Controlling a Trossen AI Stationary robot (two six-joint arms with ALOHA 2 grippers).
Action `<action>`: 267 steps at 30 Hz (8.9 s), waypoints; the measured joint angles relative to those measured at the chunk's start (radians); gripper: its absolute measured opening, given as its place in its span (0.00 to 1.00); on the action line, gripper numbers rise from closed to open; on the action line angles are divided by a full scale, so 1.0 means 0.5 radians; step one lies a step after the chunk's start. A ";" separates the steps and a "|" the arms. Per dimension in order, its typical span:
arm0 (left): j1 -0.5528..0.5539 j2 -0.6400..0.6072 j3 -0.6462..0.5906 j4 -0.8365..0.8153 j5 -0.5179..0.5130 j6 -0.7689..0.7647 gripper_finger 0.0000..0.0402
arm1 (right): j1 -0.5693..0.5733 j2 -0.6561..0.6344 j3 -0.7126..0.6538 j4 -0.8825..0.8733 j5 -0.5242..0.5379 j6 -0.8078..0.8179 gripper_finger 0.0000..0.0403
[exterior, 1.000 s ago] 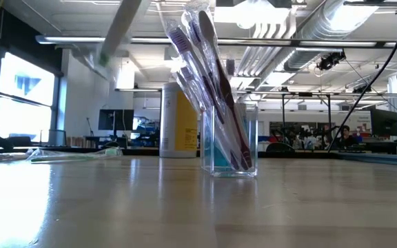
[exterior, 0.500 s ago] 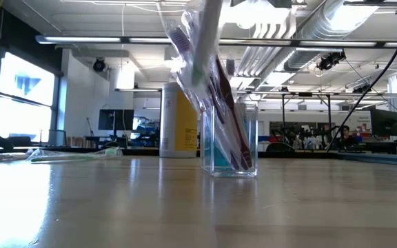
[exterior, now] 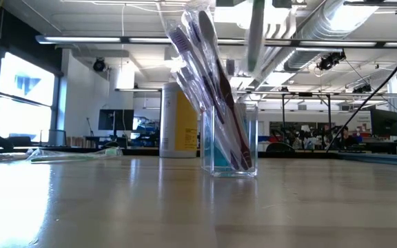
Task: Pick & Place toothbrushing station
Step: Put the green toothbrush into the transparent organizer
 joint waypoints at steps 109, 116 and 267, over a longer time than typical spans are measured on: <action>0.791 -0.195 0.284 -2.493 0.233 -1.007 0.38 | -0.115 -0.013 -0.002 0.095 -0.328 0.227 0.55; 1.476 -0.232 0.176 -2.199 0.815 -0.107 0.38 | -0.113 -0.013 -0.001 0.047 -0.336 0.271 0.55; 0.052 -0.074 0.080 0.316 -0.195 -0.240 0.01 | -0.298 0.844 0.001 1.853 -0.702 -1.053 0.22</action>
